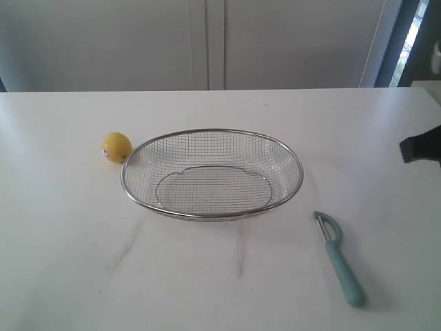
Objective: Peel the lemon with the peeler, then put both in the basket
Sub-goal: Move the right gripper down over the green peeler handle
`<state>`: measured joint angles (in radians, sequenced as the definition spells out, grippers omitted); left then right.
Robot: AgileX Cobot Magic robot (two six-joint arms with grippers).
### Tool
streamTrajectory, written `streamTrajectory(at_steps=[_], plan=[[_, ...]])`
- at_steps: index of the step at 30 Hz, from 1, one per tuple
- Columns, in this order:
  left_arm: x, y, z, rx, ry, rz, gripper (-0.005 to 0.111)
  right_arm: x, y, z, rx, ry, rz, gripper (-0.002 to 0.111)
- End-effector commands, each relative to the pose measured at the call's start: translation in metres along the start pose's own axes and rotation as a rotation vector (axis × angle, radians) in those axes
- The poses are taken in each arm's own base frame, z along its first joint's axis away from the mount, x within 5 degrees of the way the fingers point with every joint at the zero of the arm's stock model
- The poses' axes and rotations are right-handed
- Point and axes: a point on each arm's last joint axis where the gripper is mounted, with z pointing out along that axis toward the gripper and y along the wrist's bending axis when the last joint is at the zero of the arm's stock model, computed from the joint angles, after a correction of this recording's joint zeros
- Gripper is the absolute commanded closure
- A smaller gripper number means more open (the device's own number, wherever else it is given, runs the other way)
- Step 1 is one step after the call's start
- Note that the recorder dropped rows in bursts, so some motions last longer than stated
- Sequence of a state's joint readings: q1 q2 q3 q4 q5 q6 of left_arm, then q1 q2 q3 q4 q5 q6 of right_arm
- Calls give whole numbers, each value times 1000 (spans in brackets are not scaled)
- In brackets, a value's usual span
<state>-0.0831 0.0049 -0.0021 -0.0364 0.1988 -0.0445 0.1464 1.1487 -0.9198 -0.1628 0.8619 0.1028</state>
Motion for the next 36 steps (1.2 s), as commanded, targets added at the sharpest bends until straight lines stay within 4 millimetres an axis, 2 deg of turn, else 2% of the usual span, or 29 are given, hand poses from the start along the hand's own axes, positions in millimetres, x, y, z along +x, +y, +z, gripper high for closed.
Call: streamTrajectory(at_steps=[1,4,8,12,20,25,26,28,36], plan=[[0,0,0,1,-6,-7,107,-5,14,14,76,104,-114,108],[0,0,0,1,-6,-7,107,-7,31,22,98,121,-195,108],[0,0,0,1,-6,-7,107,-13,51,31,23,61,-231,108],[0,0,0,1,-6,-7,107,-15,57,40,-2,57,-229,108],[0,0,0,1,-6,-7,107,-10,65,62,-23,157,-222,107],[0,0,0,1,-6,-7,107,-6,74,78,-74,231,-207,93],[0,0,0,1,-6,-7,107,-1,80,84,-119,283,-197,85],[0,0,0,1,-6,-7,107,4,88,91,-189,349,-198,76],[0,0,0,1,-6,-7,107,26,91,105,-222,415,-229,58]])
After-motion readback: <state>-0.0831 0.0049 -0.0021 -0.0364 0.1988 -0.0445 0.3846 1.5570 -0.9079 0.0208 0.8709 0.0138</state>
